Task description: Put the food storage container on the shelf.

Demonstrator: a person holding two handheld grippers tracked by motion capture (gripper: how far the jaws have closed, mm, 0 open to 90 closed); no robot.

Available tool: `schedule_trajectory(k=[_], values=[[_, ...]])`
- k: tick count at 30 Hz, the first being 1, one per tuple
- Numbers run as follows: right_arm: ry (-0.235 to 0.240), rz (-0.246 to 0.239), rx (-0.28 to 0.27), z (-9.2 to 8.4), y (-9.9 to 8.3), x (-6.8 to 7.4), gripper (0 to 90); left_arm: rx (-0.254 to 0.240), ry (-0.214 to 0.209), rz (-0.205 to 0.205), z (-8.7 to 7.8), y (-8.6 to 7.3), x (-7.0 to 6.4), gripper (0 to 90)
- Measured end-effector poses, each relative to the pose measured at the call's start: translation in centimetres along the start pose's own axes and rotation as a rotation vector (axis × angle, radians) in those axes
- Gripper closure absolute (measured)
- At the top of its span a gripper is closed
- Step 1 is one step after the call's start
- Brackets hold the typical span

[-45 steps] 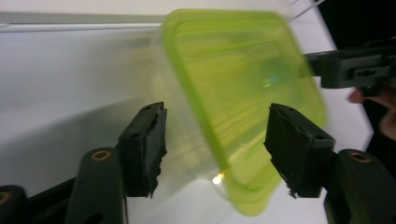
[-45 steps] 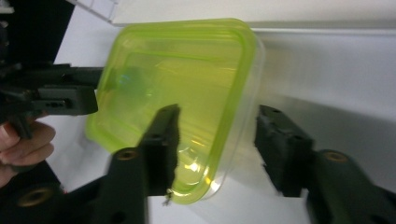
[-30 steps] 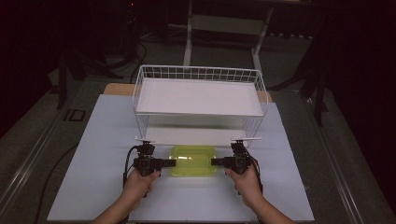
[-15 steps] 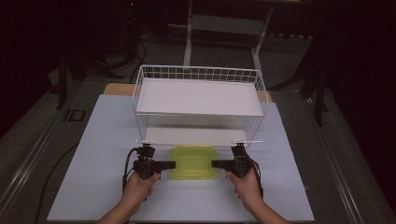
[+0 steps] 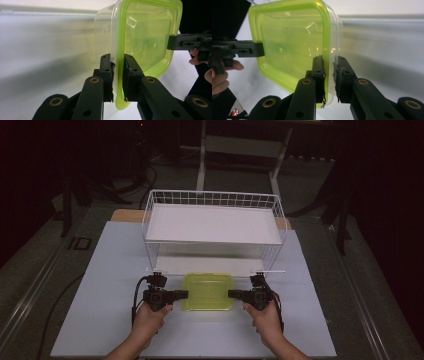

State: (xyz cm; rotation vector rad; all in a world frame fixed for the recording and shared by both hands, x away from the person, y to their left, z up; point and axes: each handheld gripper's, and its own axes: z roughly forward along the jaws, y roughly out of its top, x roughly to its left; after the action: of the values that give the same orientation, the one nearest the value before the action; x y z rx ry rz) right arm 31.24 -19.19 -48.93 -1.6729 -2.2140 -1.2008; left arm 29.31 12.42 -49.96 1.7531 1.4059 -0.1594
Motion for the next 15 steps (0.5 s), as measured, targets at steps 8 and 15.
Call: schedule_trajectory(k=[8,15], values=[[-0.005,-0.009,-0.055,-1.6,1.7,0.4,79.5,-0.034,-0.007,0.029,-0.3,2.2,-1.1,80.4],[-0.025,-0.017,-0.093,-2.3,3.3,0.2,79.3,-0.069,-0.012,0.055,0.0,3.8,-1.7,80.4]])
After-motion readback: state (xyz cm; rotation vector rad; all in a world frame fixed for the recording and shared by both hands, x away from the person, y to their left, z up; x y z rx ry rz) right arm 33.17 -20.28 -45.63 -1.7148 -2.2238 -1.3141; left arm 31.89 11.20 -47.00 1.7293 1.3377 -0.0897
